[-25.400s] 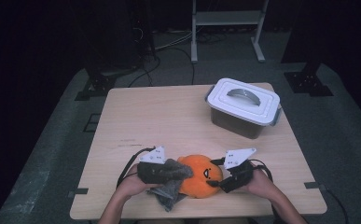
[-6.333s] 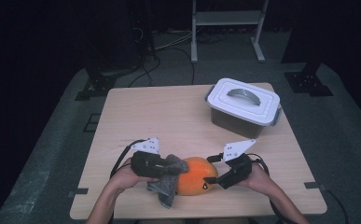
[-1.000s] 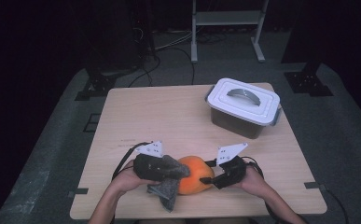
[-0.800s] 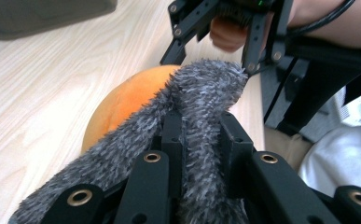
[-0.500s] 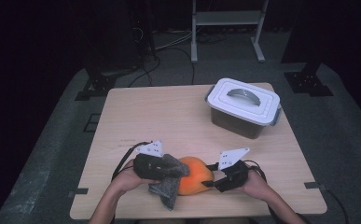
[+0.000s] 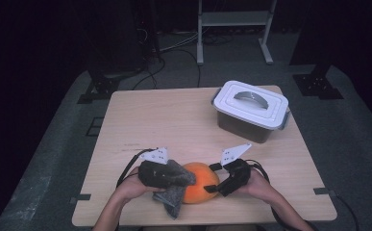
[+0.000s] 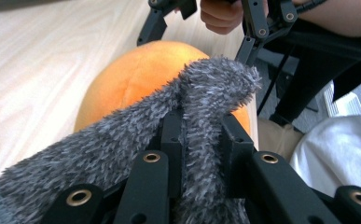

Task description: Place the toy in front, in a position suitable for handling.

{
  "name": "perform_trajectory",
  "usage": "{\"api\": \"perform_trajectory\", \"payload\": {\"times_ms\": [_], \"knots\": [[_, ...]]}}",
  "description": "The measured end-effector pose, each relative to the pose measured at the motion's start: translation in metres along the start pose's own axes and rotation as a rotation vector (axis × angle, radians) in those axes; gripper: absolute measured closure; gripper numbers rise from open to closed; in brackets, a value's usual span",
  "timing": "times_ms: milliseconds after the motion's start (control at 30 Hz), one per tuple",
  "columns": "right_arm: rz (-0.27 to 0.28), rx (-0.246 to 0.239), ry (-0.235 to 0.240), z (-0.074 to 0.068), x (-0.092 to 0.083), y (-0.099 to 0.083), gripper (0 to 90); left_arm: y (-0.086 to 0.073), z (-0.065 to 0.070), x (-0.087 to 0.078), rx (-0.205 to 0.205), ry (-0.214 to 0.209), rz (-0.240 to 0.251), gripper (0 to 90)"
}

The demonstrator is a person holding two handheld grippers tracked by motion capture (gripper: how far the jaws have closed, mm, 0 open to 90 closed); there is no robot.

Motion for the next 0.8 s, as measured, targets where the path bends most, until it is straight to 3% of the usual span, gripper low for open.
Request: {"api": "perform_trajectory", "payload": {"times_ms": [67, 167, 367, 633, 800], "knots": [[0.006, -0.011, -0.013, 0.001, -0.002, 0.000, 29.8, 0.003, -0.002, -0.001, -0.002, 0.011, 0.014, 75.0], [0.014, -0.066, -0.067, -0.005, -0.004, 0.002, 41.3, 0.009, -0.004, -0.003, 0.004, 0.024, 0.030, 75.2], [0.054, -0.110, -0.169, -0.008, -0.007, 0.006, 49.3, 0.018, -0.010, -0.004, -0.002, 0.054, 0.048, 75.2], [0.031, -0.114, -0.145, -0.004, -0.012, -0.006, 48.1, 0.000, -0.012, -0.005, -0.017, 0.062, 0.027, 75.3], [0.014, -0.131, -0.127, -0.007, -0.012, -0.010, 39.7, -0.019, -0.009, -0.008, -0.045, 0.061, 0.029, 74.9]]}}
Point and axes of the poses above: each handheld gripper's, and its own axes: x roughly forward along the jaws, y roughly out of its top, z roughly to its right, the point moved 3 cm from there along x, roughly forward along the jaws, and after that the axes turned 8 degrees about -z, right-handed, at the moved point
